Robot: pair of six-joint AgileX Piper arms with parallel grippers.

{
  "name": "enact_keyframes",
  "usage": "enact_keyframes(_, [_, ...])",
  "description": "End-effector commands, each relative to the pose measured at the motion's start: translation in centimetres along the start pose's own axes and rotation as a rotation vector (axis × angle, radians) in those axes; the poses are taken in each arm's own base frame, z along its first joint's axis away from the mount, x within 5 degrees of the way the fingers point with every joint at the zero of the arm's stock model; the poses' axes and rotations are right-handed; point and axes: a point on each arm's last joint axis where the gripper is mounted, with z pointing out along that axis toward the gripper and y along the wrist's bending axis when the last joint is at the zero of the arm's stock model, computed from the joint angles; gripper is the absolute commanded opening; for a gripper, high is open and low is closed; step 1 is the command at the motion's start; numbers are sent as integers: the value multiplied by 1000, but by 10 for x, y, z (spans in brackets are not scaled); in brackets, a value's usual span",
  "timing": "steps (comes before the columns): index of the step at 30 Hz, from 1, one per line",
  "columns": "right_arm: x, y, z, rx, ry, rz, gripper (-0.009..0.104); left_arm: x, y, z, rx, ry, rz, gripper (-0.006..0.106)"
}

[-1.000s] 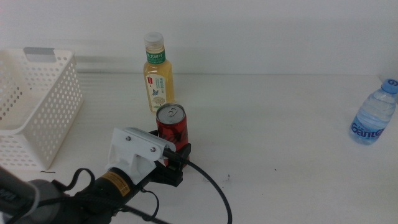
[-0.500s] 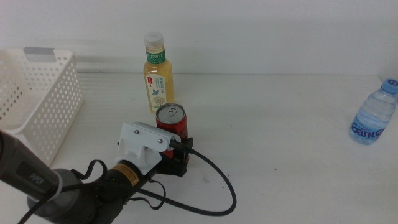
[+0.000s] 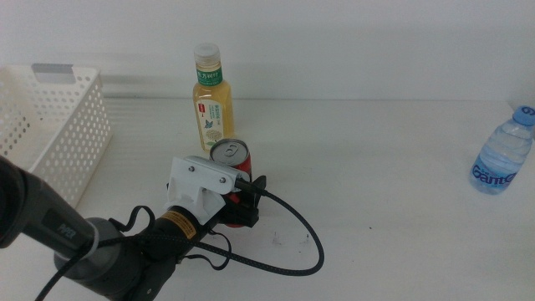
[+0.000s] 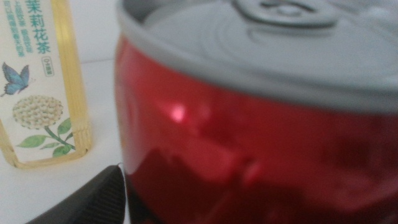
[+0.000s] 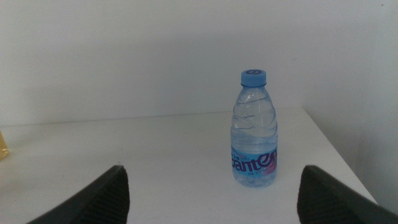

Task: Use arms to grab the bottles and put them into the dustbin to the left of the table.

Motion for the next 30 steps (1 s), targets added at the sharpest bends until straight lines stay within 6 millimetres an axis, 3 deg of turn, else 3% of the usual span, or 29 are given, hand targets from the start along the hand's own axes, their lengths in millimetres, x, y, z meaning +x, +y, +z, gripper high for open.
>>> enact_keyframes(1, [0,-1,0,8,-14,-5,93,0,1,3,-3,-14,-7,94])
enact_keyframes(8, [0,-1,0,8,-14,-5,93,1,0,6,8,-21,-5,91])
enact_keyframes(19, [0,-1,0,8,-14,-5,93,-6,-4,4,40,-20,65,32])
enact_keyframes(25, [0,-1,0,8,-14,-5,93,-27,-6,-3,25,38,71,29])
enact_keyframes(30, [0,-1,0,8,-14,-5,93,-64,-11,-19,20,12,80,29])
